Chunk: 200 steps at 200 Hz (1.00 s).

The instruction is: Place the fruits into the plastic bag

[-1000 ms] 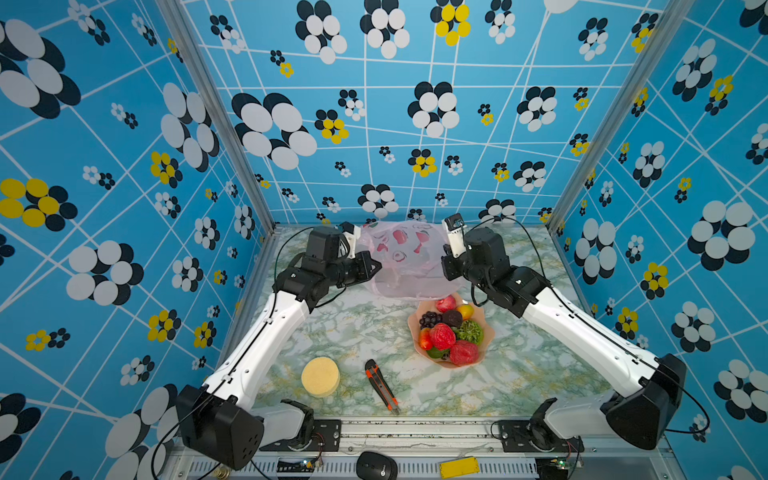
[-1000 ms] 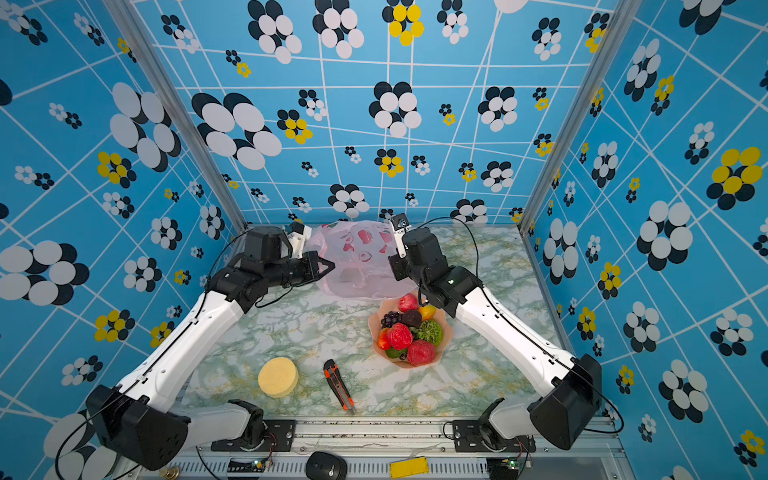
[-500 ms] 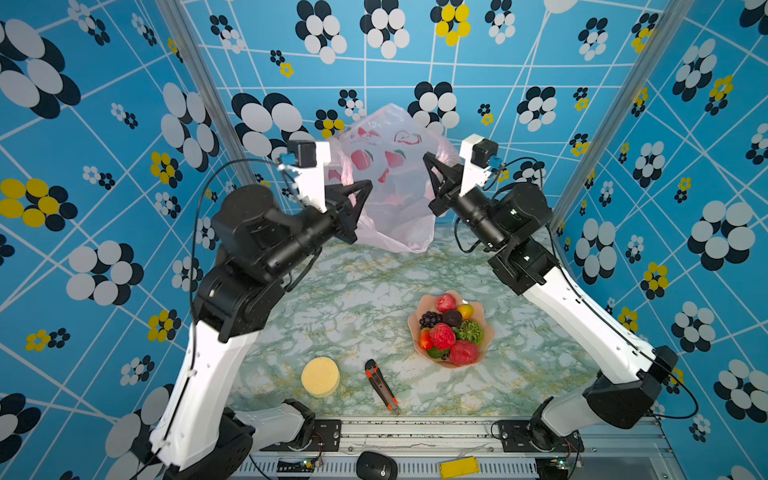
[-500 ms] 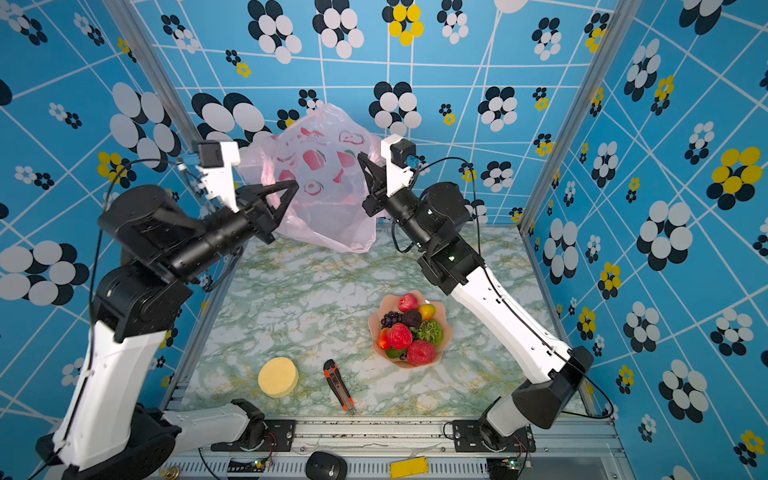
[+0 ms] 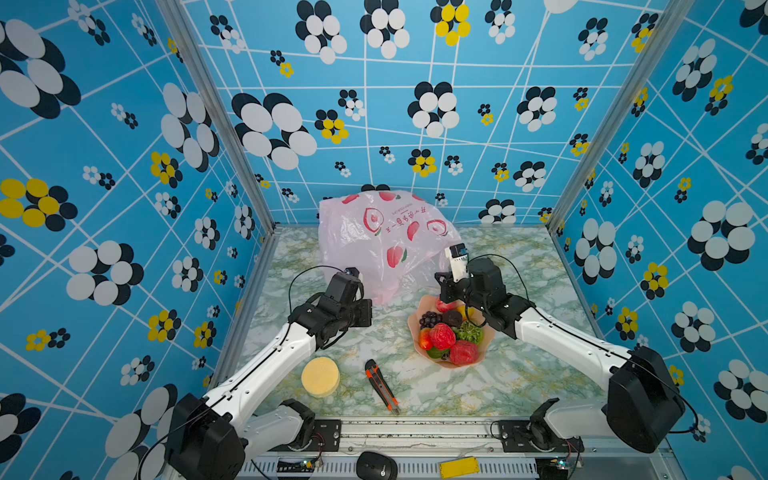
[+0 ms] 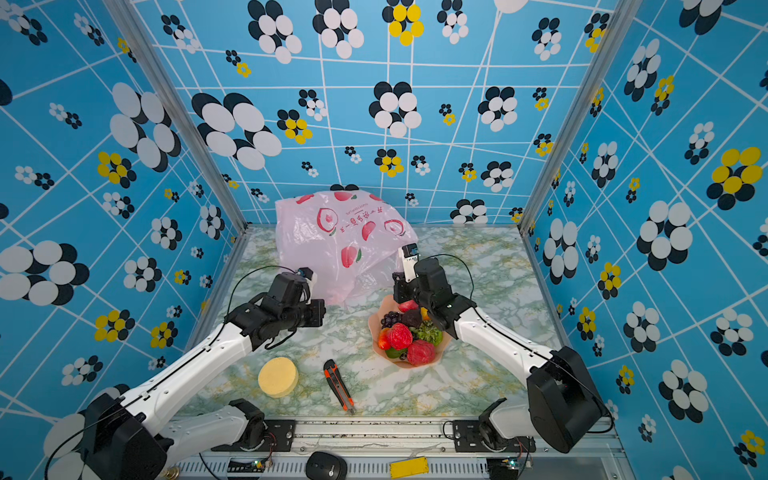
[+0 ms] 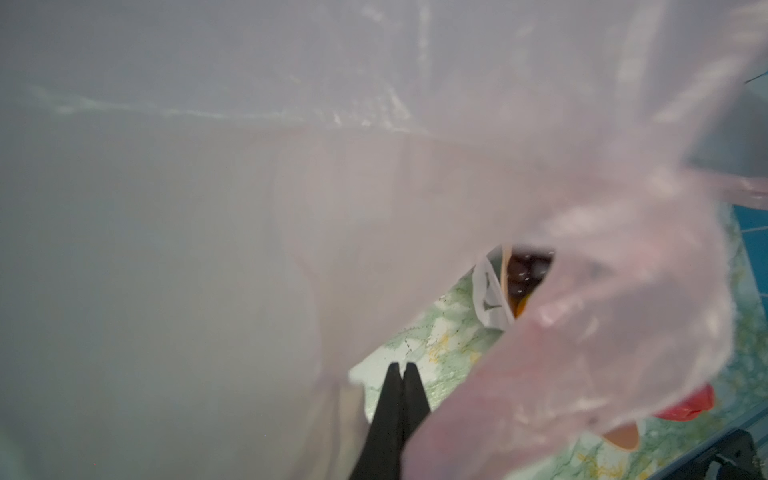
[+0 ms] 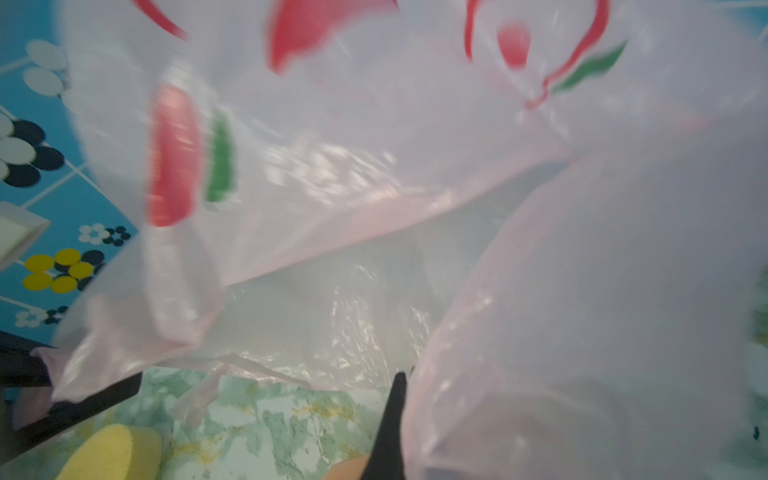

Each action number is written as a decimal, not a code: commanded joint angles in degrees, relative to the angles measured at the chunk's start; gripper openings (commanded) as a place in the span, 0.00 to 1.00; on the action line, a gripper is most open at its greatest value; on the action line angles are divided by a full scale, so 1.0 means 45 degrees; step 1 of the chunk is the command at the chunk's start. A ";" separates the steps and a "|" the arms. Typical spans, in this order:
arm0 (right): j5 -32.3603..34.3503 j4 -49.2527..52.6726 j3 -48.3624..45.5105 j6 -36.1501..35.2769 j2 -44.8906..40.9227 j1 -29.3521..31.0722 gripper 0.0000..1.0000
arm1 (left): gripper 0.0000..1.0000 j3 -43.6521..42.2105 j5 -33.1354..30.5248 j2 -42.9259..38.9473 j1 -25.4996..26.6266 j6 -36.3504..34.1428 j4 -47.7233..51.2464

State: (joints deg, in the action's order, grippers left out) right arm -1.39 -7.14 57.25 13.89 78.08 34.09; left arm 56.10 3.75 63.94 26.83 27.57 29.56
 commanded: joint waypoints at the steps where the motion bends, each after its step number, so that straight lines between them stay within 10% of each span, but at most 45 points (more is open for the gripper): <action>1: 0.0230 -0.0930 0.1241 0.0133 -0.0508 -0.0075 0.00 | 0.00 0.1768 0.0431 -0.0235 -0.0297 0.0059 -0.0318; 75: -0.0004 -0.1907 0.2264 0.0083 0.0984 -0.0152 0.00 | 0.00 0.2325 0.2173 0.0922 -0.2112 0.0550 -0.0638; 145: -0.3441 -0.3122 1.0539 -0.0397 0.3847 -0.0097 0.00 | 0.00 1.2024 0.2820 0.3544 -0.2748 -0.2004 0.2042; 200: -0.2699 -0.2865 0.5134 -0.0528 0.0706 0.0043 0.00 | 0.00 0.5225 0.0142 -0.1034 -0.0357 -0.3707 -0.0753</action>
State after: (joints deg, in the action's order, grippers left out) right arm -16.56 -23.40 95.50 12.53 86.00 34.15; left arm 96.14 12.27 64.77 23.09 14.68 28.36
